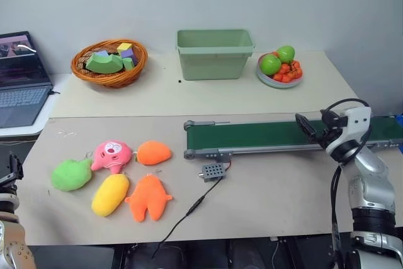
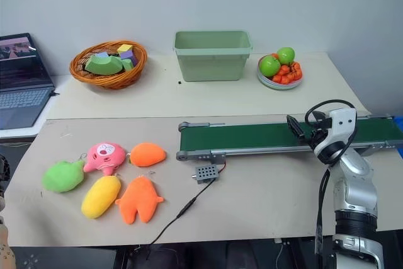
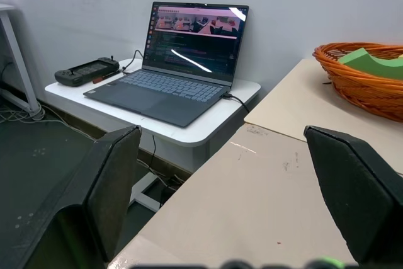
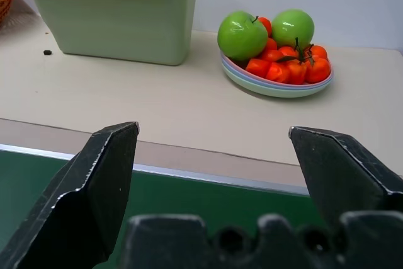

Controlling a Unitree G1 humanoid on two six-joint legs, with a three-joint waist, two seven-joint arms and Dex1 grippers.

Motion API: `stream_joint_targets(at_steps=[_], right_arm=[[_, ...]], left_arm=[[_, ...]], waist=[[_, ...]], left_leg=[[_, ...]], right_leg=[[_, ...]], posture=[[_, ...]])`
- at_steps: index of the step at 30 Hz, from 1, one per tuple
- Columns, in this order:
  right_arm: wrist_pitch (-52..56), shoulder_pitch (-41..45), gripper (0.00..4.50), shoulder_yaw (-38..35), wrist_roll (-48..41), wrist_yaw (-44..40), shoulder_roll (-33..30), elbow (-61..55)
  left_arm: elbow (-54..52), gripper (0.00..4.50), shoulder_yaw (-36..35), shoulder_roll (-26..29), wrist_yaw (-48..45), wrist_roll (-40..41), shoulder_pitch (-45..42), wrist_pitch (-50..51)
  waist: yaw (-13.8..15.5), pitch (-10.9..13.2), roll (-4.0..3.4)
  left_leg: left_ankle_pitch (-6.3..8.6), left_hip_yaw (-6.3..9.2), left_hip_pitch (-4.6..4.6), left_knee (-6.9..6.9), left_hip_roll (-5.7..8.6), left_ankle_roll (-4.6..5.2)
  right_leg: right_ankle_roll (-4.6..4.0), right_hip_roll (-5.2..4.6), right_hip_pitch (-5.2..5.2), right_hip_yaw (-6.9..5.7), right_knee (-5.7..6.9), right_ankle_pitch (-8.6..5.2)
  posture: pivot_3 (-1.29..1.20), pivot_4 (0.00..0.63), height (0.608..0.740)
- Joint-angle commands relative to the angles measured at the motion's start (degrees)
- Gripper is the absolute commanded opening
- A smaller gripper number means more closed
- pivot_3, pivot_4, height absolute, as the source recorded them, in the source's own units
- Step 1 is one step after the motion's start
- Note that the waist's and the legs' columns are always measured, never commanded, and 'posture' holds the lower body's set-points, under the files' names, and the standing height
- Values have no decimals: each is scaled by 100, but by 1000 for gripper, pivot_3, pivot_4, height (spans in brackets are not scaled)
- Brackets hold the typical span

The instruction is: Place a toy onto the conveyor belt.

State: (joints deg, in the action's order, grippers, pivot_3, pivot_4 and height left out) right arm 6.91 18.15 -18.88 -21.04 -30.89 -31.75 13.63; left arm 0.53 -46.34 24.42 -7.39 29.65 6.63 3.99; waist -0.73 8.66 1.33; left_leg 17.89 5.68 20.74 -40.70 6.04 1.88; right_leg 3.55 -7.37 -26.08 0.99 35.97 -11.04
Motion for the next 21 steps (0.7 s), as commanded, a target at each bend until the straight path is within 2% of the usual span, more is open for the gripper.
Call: stream_joint_targets(at_steps=[1,5,8,11,14,16,21], right_arm=[[-54,153,4500,-64,-31,27,5,-100],[132,375,4500,158,-35,-16,84,-268],[521,640,4500,614,-316,-490,157,-913],[1069,781,4500,1213,-687,-1252,68,-1752],[1603,674,4500,2018,-1189,-2753,-538,-2883],[1761,634,4500,2248,-1484,-3442,-845,-3296],[1871,816,4500,2491,-1643,-4037,-998,-3445]], left_arm=[[-166,4424,-90,97,-9,23,-2,-73],[-160,4424,3,109,-20,-53,-41,-49],[-96,4424,21,97,-71,-28,-57,-68],[-43,4424,76,84,-119,-34,-89,-68],[37,4424,148,72,-164,-51,-150,-85],[72,4424,175,63,-190,-49,-175,-90],[-33,4424,250,-20,-230,-13,-121,-71]], waist=[[1,0,0],[-13,0,0],[-36,0,0],[-30,0,0],[17,0,0],[68,0,2],[107,-3,13]], left_leg=[[0,0,0,0,0,0],[0,-1,-2,0,0,0],[0,-1,-1,0,-1,-1],[0,-1,1,1,-5,-1],[3,2,4,1,-5,0],[10,11,14,-1,-3,8],[18,10,14,-11,0,13]], right_leg=[[0,0,0,0,0,0],[0,0,0,1,1,0],[-1,1,-2,1,2,0],[-1,4,-5,1,2,0],[-1,4,-4,-6,-7,0],[0,3,-4,-19,-20,0],[3,-2,4,-21,-27,2]], posture=[[0,150,728],[0,150,728],[0,150,728],[0,150,728],[0,150,728],[0,150,728],[0,150,728]])
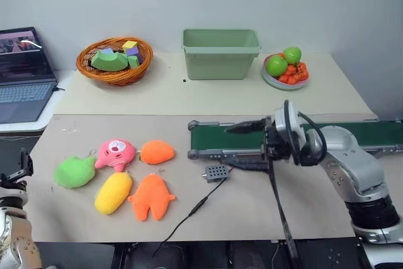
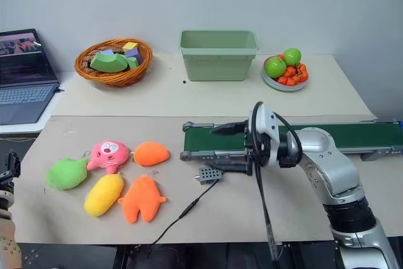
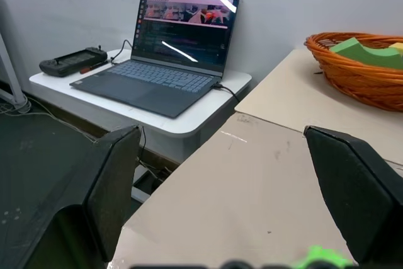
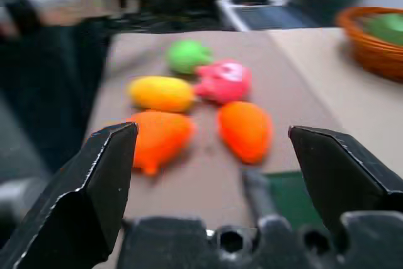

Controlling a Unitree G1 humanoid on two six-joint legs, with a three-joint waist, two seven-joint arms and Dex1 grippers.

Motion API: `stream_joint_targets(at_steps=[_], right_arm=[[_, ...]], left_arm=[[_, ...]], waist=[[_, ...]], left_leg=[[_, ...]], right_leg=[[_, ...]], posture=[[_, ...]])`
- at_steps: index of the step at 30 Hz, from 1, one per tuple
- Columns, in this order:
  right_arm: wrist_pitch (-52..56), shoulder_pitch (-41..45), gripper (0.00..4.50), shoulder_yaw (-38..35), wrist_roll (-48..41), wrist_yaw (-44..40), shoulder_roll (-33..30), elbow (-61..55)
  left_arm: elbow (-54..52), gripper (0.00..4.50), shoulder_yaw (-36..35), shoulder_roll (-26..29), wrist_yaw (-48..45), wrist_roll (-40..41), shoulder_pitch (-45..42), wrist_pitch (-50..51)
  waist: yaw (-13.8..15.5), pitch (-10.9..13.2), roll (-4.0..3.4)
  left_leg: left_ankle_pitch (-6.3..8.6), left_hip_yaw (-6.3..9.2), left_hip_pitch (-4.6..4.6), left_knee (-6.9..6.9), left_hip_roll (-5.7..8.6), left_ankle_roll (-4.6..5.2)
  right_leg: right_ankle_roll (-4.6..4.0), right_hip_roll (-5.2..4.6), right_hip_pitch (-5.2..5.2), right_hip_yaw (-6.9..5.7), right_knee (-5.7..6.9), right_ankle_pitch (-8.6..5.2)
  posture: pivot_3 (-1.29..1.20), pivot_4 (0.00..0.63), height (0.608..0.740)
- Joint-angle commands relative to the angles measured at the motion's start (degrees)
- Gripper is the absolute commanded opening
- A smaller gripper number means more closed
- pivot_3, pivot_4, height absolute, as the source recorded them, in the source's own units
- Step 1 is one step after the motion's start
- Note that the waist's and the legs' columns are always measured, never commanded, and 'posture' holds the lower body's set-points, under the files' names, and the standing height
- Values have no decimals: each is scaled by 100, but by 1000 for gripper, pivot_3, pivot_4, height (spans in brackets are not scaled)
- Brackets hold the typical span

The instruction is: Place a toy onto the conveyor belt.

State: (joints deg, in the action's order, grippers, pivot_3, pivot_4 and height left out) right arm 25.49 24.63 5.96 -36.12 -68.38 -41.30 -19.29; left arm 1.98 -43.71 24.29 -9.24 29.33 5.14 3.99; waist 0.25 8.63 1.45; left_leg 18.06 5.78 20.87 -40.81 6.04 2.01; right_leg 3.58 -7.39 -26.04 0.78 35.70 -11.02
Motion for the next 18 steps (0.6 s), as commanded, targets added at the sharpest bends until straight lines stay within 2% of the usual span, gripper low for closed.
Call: stream_joint_targets(at_steps=[1,4,6,10,14,18], right_arm=[[-4,197,4500,27,-109,-315,-17,-121],[-60,252,4500,52,-16,-339,64,-10],[-62,260,4500,46,-6,-338,105,32],[-148,215,4500,101,133,-356,155,132],[-147,160,4500,81,202,-348,179,175],[-115,87,4500,26,211,-263,206,165]], left_arm=[[-230,4424,-13,-42,-64,52,82,-51],[-388,4424,-6,-154,-233,260,311,124],[-507,4424,-69,-265,-412,674,473,390],[-662,4424,-167,-452,-1183,2347,959,1706],[-594,4424,-440,-677,-1414,3672,1048,2348],[-338,4424,-524,-643,-1203,3817,879,2351]], waist=[[10,0,1],[-14,0,1],[-15,0,1],[-14,0,1],[-14,1,3],[23,1,3]], left_leg=[[0,-1,-1,0,0,-1],[1,-3,-5,3,-3,-5],[3,-3,-6,5,-5,-9],[6,-3,-2,4,-5,-7],[8,-3,-4,3,-5,-4],[6,-1,-9,4,-7,-8]], right_leg=[[1,0,0,0,2,1],[-1,1,-3,2,9,3],[-1,3,-5,1,9,2],[-1,3,-9,0,9,2],[0,3,-8,-1,10,2],[-1,4,-3,-3,15,3]], posture=[[0,150,728],[0,150,728],[0,150,728],[0,150,728],[0,150,728],[0,150,728]])
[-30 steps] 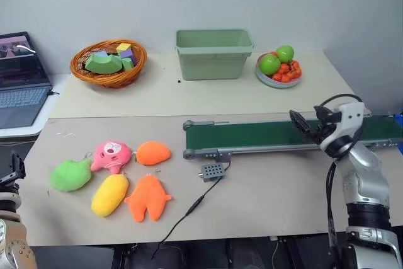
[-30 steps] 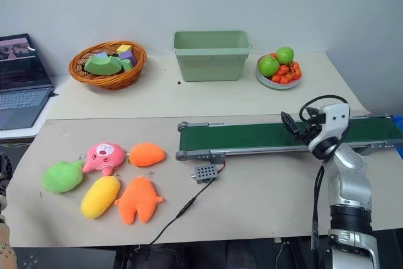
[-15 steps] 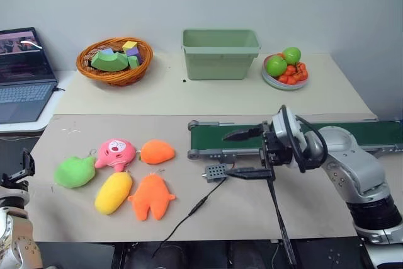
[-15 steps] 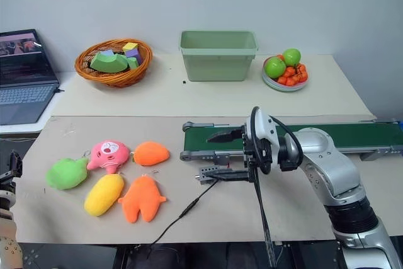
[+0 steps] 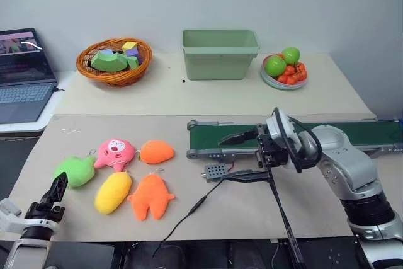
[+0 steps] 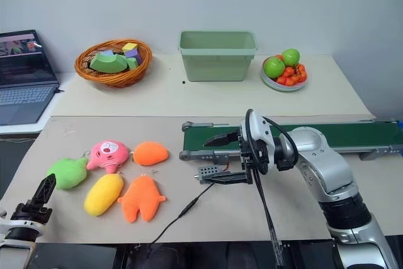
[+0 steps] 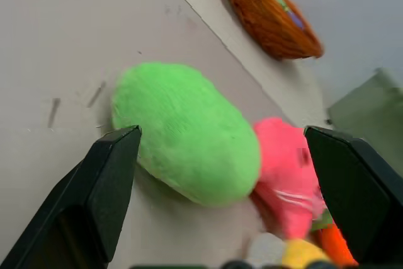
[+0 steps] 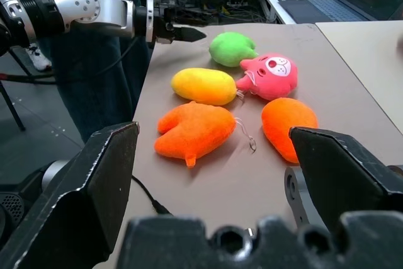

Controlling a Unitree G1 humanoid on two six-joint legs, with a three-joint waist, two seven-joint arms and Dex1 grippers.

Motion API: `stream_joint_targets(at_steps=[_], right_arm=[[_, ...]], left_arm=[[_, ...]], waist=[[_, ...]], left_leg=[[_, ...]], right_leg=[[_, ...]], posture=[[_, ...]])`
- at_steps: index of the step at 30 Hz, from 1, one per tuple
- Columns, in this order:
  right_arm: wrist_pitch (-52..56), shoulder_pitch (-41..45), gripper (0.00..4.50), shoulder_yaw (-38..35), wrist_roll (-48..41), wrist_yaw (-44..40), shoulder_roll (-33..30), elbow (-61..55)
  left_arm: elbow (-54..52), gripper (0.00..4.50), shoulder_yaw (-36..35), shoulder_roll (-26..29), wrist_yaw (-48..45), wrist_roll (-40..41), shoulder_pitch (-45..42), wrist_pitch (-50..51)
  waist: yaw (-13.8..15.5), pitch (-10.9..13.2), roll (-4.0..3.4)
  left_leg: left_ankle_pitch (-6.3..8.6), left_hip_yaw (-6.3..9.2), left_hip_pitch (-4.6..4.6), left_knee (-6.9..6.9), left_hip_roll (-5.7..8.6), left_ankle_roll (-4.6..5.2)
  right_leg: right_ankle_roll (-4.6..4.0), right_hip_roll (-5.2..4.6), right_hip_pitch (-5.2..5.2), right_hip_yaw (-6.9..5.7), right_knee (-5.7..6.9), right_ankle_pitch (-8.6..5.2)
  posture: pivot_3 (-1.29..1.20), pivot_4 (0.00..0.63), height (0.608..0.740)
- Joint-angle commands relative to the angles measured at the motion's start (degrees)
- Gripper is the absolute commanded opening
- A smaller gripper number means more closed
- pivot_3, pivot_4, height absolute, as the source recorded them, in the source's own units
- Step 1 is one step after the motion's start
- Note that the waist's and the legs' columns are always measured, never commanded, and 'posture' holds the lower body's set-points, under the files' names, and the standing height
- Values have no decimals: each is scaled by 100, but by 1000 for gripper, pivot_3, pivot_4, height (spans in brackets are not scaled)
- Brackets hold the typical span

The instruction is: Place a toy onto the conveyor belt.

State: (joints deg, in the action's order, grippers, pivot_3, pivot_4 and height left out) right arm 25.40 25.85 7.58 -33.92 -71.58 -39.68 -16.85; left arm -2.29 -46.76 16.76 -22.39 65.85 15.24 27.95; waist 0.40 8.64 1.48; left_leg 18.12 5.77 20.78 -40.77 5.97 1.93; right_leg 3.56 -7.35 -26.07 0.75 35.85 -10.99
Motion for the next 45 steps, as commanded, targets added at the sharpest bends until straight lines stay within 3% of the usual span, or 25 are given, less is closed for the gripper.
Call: stream_joint_targets(at_steps=[1,10,14,19,27,38,41,45], right_arm=[[-100,-48,4500,-143,-1,83,50,-77],[-95,-129,4500,-204,71,280,73,-130],[-36,-147,4500,-286,2,337,42,-171],[-1,-124,4500,-301,-4,368,46,-185],[13,-148,4500,-382,-8,467,30,-229],[45,-228,4500,-417,-5,569,-12,-307],[43,-218,4500,-406,8,584,1,-294],[31,-184,4500,-401,20,606,24,-249]], left_arm=[[155,4424,-252,127,182,159,-173,-69],[1144,4424,-573,701,213,58,-485,-110],[2352,4424,-297,1508,-216,-626,-1008,-247],[3546,4424,157,1860,-796,-1212,-1831,-355],[3922,4424,579,1380,-1144,-1573,-2428,-274],[2123,4424,786,234,-628,-1424,-1751,97],[1945,3778,726,155,-520,-1331,-1714,130],[1752,2314,692,139,-477,-1273,-1679,221]], waist=[[11,0,0],[5,-1,1],[31,-1,2],[31,-1,2],[-47,-3,5],[37,-9,-7],[34,-10,-7],[30,-9,-6]], left_leg=[[0,-1,-3,0,0,0],[5,-2,-2,2,-1,-8],[5,-1,-8,1,0,-8],[6,0,-14,2,5,-7],[8,-6,-5,2,2,-7],[8,-6,-11,1,5,-6],[8,-6,-12,1,5,-6],[8,-6,-11,1,5,-6]], right_leg=[[0,0,2,1,0,0],[-2,4,-3,3,-3,-1],[-3,5,3,1,-2,0],[-3,4,2,0,-4,0],[-3,-1,-7,-1,2,0],[-3,-8,2,2,2,0],[-3,-8,4,2,3,0],[-3,-7,3,0,2,0]], posture=[[0,150,728],[0,150,728],[0,150,728],[0,150,728],[0,150,728],[0,150,728],[0,150,728],[0,150,728]])
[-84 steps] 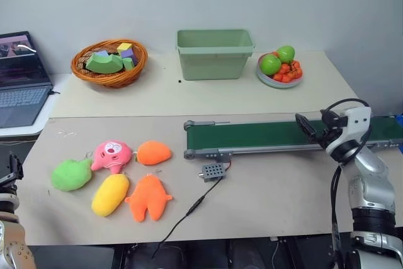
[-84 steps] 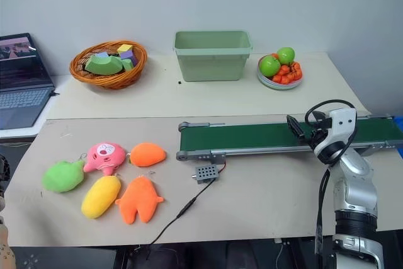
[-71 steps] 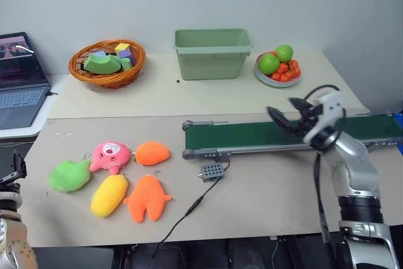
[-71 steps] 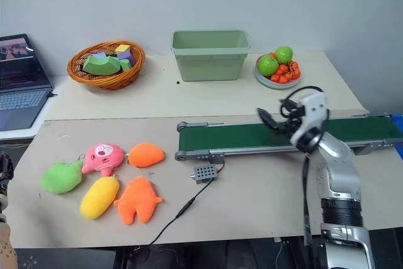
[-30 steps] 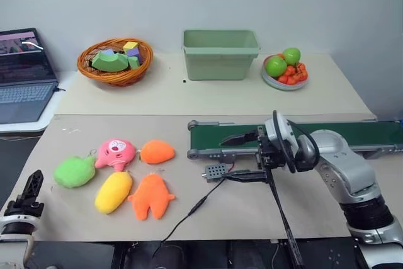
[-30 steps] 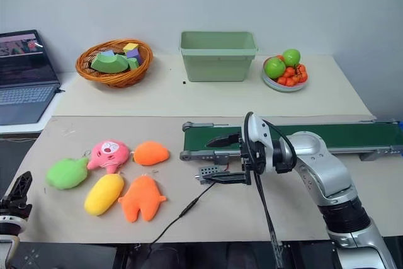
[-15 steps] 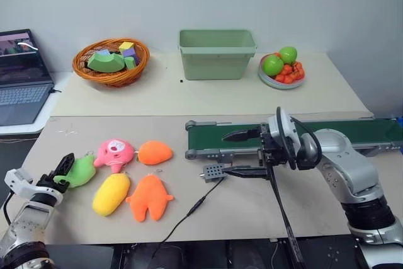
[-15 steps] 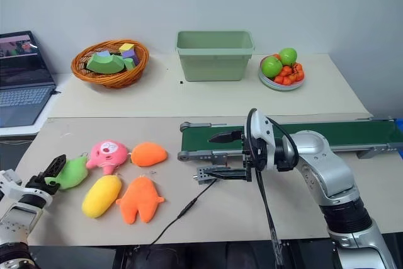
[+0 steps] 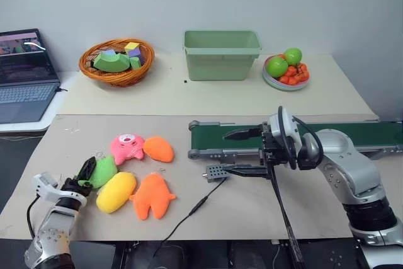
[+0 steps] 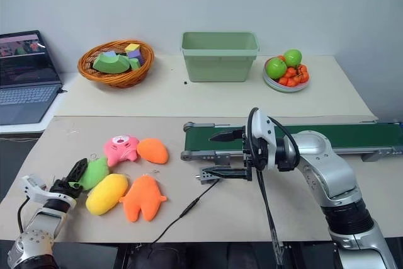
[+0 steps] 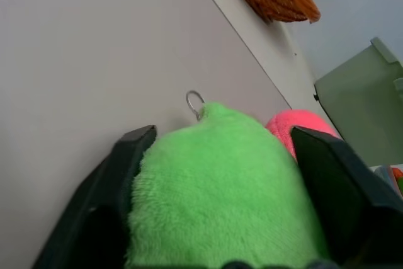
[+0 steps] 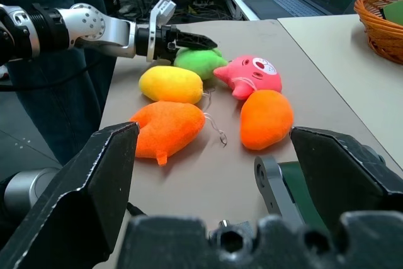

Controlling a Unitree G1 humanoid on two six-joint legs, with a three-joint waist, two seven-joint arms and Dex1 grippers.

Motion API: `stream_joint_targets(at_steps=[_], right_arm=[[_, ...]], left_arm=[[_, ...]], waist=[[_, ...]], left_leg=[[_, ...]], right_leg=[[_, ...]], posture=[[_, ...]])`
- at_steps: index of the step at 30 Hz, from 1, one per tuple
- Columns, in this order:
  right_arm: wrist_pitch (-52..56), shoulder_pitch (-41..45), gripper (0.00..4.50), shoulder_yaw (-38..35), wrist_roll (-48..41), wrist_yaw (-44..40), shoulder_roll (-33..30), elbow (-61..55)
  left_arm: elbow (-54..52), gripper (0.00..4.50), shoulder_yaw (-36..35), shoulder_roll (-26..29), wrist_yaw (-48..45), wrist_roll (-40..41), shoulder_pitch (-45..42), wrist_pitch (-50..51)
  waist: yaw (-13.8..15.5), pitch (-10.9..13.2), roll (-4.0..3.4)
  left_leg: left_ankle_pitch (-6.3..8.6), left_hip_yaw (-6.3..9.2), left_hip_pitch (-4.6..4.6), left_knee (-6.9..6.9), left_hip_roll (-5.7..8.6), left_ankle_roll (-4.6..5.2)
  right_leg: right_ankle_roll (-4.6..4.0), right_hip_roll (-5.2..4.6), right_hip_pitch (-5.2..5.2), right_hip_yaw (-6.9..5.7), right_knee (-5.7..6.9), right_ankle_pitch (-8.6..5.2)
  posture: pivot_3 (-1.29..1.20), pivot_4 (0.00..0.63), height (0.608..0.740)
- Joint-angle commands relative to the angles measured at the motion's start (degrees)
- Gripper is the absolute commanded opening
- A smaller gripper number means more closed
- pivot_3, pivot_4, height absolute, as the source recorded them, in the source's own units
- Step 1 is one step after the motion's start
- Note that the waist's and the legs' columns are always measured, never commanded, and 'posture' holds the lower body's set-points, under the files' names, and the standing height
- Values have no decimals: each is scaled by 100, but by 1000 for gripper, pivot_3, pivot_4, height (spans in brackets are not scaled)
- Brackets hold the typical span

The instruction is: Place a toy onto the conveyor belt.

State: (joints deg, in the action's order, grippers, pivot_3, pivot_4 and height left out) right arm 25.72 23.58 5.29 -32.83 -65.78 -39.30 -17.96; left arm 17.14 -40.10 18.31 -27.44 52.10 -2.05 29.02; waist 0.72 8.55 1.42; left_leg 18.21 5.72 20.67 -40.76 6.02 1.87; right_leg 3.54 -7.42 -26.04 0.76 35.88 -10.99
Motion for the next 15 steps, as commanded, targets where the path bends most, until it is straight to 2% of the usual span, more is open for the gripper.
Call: stream_joint_targets(at_steps=[1,9,15], right_arm=[[-11,53,4500,-164,-76,31,-7,-118],[-54,84,4500,-116,-19,54,42,-37],[-100,98,4500,-98,29,43,67,38]], left_arm=[[-218,2314,23,-15,38,95,50,118],[-430,2314,-32,-85,261,56,69,62],[-1211,2314,-559,-220,958,597,65,24]], waist=[[-3,0,0],[-2,0,0],[-4,3,6]], left_leg=[[0,0,1,0,0,0],[0,0,3,0,-1,0],[0,0,7,0,-3,0]], right_leg=[[0,0,-1,0,0,0],[0,1,-1,-1,-2,0],[0,2,-5,-1,-3,0]], posture=[[0,150,728],[0,150,728],[0,150,728]])
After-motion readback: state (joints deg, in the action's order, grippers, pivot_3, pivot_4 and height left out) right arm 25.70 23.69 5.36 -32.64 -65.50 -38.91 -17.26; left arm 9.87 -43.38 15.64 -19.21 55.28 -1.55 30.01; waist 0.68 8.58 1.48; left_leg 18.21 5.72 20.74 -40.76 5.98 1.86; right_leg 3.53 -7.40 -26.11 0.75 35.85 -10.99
